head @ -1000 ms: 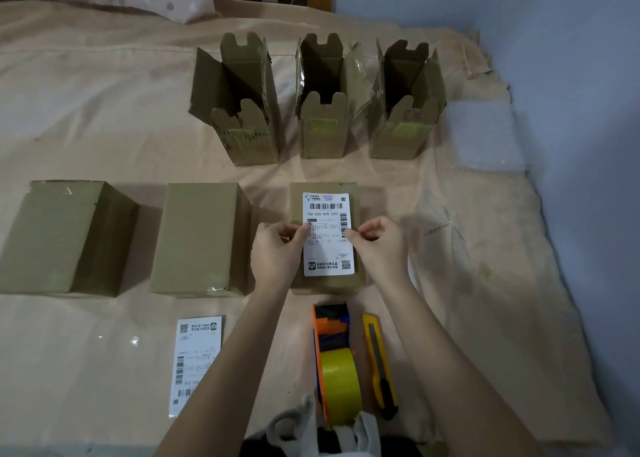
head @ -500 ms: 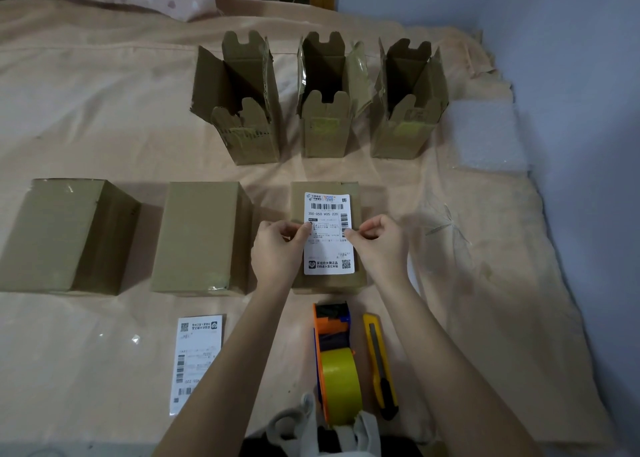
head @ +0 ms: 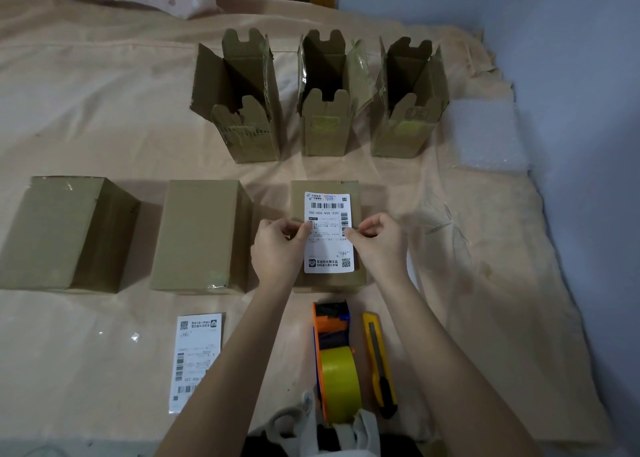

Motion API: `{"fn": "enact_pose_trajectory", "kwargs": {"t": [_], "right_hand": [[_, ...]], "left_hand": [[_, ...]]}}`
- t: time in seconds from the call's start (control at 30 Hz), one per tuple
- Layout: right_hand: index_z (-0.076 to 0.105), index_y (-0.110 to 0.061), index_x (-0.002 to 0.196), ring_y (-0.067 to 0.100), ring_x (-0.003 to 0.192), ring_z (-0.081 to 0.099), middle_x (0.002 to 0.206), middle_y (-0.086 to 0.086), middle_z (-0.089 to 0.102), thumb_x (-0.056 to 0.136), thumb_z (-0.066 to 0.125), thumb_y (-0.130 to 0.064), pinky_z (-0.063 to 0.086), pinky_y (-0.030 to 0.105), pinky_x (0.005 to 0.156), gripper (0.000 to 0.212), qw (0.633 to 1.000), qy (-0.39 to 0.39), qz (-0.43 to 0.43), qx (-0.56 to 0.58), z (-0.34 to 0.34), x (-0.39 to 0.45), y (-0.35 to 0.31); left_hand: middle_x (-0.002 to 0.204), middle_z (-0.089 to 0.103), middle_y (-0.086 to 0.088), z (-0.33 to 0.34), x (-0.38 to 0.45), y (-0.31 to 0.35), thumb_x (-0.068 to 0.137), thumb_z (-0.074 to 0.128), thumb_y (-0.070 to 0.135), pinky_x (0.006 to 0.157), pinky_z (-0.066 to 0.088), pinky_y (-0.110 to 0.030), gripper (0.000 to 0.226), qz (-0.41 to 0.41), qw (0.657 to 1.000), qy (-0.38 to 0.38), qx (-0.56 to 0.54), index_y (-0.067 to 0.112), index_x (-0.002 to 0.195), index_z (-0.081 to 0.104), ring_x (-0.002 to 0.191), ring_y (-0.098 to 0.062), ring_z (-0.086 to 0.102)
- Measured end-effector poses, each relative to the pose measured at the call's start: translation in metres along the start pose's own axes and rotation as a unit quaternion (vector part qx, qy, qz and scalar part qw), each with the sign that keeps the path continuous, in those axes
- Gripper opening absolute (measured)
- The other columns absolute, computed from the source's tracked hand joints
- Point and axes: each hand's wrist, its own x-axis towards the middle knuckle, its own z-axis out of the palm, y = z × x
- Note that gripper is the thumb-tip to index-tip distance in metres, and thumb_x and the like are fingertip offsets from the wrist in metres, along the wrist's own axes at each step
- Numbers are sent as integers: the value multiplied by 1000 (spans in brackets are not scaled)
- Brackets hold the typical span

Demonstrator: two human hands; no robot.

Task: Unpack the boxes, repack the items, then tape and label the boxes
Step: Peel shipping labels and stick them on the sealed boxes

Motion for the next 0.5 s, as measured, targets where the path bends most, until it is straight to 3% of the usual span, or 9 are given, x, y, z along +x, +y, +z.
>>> {"fn": "enact_pose_trajectory", "kwargs": {"t": [0.17,0.5], "right_hand": [[48,-21,67,1,60,54,67,-8,57,76,77,-10,40,7,49,32,1000,-1,-6,3,-1,-1,-2],[48,-22,68,1,60,54,67,-8,57,77,77,-10,39,6,48,32,1000,-7,-2,-2,-1,-1,-3]], "left_hand": [[93,54,6,0,0,1,85,66,43,75,50,-35,17,1,1000,1,7,31,74,61,77,-10,55],[93,55,5,4,1,-1,85,64,45,78,52,-41,18,5,1000,14,24,32,74,60,80,-14,58]]}}
